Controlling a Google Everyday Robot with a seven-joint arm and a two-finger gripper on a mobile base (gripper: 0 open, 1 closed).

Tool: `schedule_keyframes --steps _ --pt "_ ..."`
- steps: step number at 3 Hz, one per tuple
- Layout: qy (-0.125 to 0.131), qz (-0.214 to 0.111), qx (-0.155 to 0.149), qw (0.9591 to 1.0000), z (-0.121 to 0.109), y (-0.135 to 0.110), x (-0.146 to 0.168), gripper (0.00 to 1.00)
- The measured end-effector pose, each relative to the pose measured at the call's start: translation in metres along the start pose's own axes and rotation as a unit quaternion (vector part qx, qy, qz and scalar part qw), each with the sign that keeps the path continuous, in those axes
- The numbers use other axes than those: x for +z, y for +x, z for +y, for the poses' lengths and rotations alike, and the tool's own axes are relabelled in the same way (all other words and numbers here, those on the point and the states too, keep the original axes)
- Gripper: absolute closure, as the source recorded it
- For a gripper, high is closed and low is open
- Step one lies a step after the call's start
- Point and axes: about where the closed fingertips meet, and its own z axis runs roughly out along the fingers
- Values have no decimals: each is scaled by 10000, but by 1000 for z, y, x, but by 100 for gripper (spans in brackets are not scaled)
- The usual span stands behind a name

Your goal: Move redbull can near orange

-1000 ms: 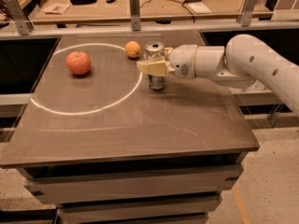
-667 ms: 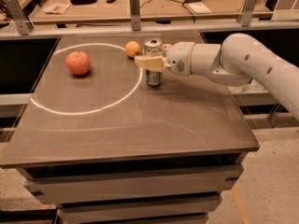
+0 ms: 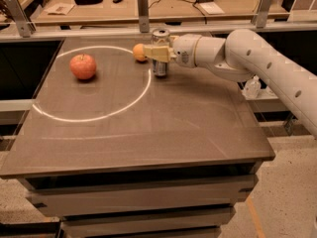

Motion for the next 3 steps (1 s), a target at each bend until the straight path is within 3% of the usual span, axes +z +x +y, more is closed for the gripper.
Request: schedule_keyframes --steps 3 --pt "63 47 -86 9999 -39 -1 32 100"
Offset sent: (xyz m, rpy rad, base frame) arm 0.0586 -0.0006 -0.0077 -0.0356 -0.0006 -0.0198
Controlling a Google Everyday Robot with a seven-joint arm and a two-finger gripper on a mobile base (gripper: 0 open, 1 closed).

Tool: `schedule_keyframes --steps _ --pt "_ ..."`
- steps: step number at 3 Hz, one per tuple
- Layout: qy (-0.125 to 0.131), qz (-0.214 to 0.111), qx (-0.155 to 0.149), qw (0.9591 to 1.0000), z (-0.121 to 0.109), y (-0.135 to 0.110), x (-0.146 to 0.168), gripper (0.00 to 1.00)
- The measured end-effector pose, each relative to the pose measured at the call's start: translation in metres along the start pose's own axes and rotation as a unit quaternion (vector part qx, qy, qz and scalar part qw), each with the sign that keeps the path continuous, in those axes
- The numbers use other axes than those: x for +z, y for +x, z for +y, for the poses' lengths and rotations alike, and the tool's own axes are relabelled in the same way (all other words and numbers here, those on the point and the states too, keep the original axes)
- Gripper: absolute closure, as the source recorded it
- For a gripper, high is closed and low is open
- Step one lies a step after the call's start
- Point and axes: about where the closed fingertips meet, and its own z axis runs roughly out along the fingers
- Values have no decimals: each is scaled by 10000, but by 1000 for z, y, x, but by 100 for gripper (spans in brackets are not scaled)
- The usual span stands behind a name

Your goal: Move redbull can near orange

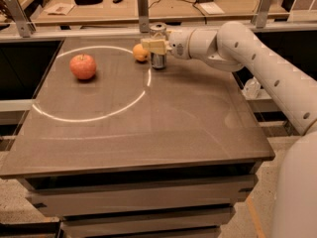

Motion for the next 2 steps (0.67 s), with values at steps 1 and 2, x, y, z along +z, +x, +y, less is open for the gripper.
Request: schedule_keyframes --steps 1,2 --pt "122 -60 111 9998 -4 -4 8 100" --pt "199 56 172 9996 -4 -4 13 100"
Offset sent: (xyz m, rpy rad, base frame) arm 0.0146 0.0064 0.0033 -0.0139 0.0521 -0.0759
